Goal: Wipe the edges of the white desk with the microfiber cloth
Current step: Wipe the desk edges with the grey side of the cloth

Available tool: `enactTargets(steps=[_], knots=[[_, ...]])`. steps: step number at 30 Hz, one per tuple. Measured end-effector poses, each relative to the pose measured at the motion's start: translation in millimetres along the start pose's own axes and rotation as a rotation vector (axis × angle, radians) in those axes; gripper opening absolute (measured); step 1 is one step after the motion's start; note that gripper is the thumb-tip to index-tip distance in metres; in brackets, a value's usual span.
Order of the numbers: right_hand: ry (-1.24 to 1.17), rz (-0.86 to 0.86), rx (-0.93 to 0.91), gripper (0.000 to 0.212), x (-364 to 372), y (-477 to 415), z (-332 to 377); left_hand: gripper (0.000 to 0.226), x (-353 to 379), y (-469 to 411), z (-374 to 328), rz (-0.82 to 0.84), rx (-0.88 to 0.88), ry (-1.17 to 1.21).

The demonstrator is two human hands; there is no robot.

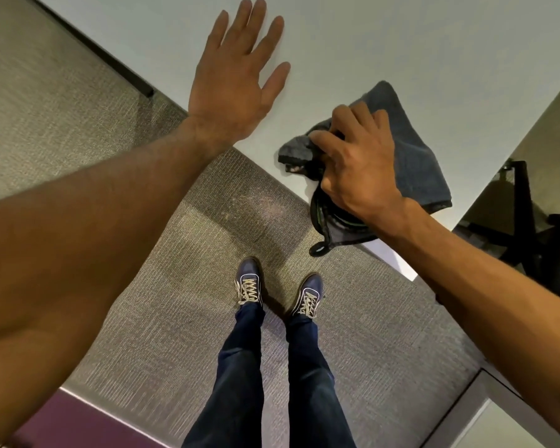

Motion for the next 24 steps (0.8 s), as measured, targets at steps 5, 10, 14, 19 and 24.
enactTargets(steps=[5,10,14,19,24], knots=[[0.004,0.018,0.019,0.028,-1.3,30.6,-5.3,0.064,1.7,0.7,0.7,-0.027,0.011,0.008],[0.052,0.11,0.093,0.039,-0.8,85.5,-15.0,0.064,4.3,-0.5,2.2,-0.021,0.016,0.015],[0.009,0.127,0.203,0.048,12.1,91.5,-10.6,0.064,5.8,-1.8,3.2,-0.023,0.023,0.003],[-0.079,0.057,0.199,0.044,24.4,46.6,-7.5,0.064,5.0,-1.9,2.0,-0.025,0.01,0.015],[-0.11,0.012,0.077,0.036,36.9,-19.7,13.7,0.065,5.2,-3.8,5.5,-0.022,0.023,0.024]])
Point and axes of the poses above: each hand's wrist, its own y-axis away from the middle knuckle, its own x-axis out of the palm, z = x × y, the point moved 3 cm from there along -y, towards the middle knuckle, and after that the axes turned 1 degree about y, right-handed, at the moved point
